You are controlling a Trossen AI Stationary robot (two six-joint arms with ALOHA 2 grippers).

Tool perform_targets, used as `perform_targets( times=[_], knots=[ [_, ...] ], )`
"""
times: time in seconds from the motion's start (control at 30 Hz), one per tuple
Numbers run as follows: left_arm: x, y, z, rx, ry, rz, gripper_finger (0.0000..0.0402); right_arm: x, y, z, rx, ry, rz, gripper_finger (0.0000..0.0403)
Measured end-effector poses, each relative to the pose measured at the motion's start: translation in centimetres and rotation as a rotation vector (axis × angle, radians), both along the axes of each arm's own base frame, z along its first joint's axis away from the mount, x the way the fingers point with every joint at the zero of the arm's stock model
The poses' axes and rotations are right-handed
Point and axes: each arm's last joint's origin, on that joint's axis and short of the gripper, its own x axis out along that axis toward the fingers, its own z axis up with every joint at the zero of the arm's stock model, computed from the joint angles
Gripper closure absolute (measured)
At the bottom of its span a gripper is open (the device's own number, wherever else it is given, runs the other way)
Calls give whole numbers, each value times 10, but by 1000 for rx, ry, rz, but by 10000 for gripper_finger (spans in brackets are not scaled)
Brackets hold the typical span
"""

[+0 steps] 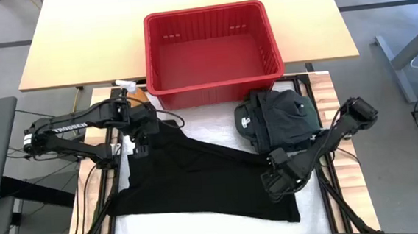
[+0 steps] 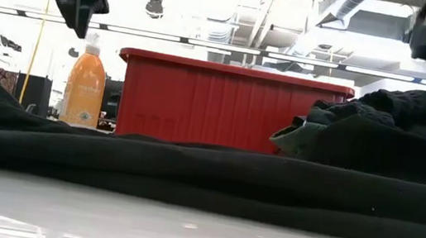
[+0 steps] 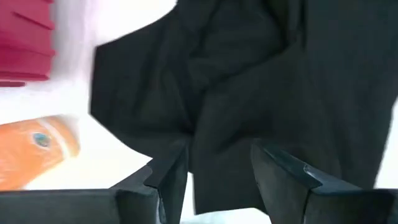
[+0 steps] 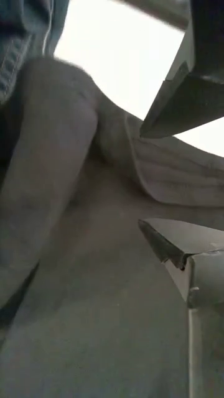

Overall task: Fold Laundry from Bin
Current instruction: Fold the black shirt

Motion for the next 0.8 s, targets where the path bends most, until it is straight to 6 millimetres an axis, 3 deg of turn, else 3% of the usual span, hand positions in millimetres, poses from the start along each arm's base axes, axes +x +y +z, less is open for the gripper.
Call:
perform_targets(
  times=[0.23, 0.53, 0.7, 0.8],
  knots=[
    [-9, -8, -4, -84, 20, 9, 235, -15, -11, -25, -12, 27, 2, 153],
    [-28, -23, 9, -140, -59, 45, 235, -22, -13, -38, -5, 63, 38, 154],
    [-19, -37, 8, -146, -141, 49, 235, -25, -14, -56, 35, 34, 37, 157],
    [-5, -50, -13, -193, -223, 22, 235, -25, -14, -60, 49, 14, 34, 176]
  ],
)
